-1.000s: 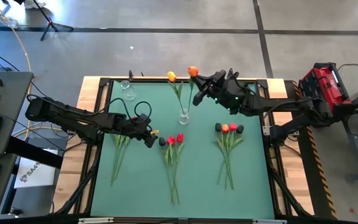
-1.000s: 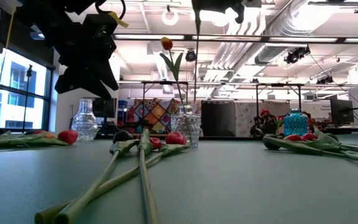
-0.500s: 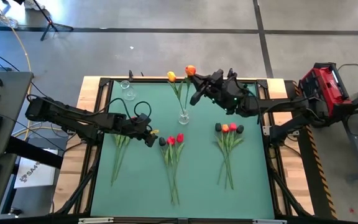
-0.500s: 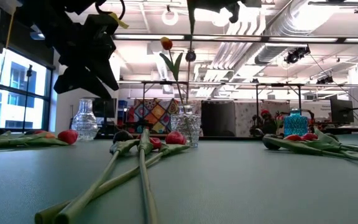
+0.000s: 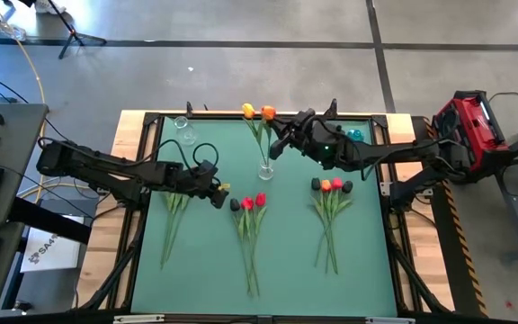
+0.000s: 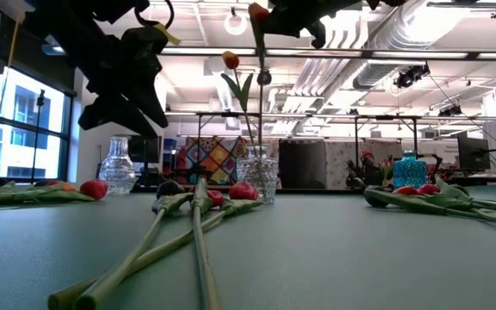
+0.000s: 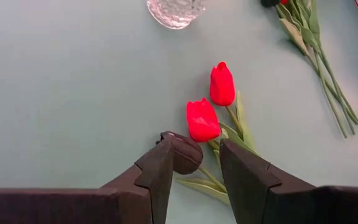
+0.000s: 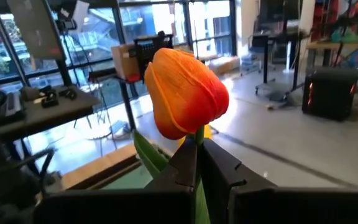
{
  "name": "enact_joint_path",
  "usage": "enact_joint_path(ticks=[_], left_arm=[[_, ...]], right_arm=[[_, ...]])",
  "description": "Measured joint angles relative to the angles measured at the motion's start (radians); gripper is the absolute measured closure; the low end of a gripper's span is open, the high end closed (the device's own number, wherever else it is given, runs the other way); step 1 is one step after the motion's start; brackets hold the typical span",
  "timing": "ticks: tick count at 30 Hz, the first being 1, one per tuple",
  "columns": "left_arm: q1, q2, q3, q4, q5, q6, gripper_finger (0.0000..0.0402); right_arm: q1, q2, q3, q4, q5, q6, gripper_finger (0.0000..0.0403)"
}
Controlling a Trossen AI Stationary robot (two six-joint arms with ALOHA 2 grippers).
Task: Sort flowers into vase by color
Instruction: Put the orange tulip into the right transparent vase
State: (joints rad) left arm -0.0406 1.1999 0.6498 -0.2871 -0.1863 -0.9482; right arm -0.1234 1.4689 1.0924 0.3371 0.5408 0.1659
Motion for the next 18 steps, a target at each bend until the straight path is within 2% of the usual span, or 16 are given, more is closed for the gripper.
enact_joint_path(ticks=[3,7,14,18], left_arm=[[0.014,0.0,0.0,0.0,0.0,0.0,0.0282],[0.033,0.0,0.0,0.0,-0.003,0.023,0.0282],[0.057,0.0,0.0,0.0,0.025,0.053,0.0282],[0.061,0.0,0.0,0.001,0.041,0.054,0.0282]], right_arm=[[-0.007,0.0,0.0,-0.107,-0.002,0.112,0.0386],[-0.023,0.001,0.0,-0.214,-0.047,0.207,0.0344],[-0.043,-0.02,0.0,-0.24,-0.127,0.279,0.0252],[-0.045,-0.067,0.0,-0.274,-0.082,0.419,0.0222]])
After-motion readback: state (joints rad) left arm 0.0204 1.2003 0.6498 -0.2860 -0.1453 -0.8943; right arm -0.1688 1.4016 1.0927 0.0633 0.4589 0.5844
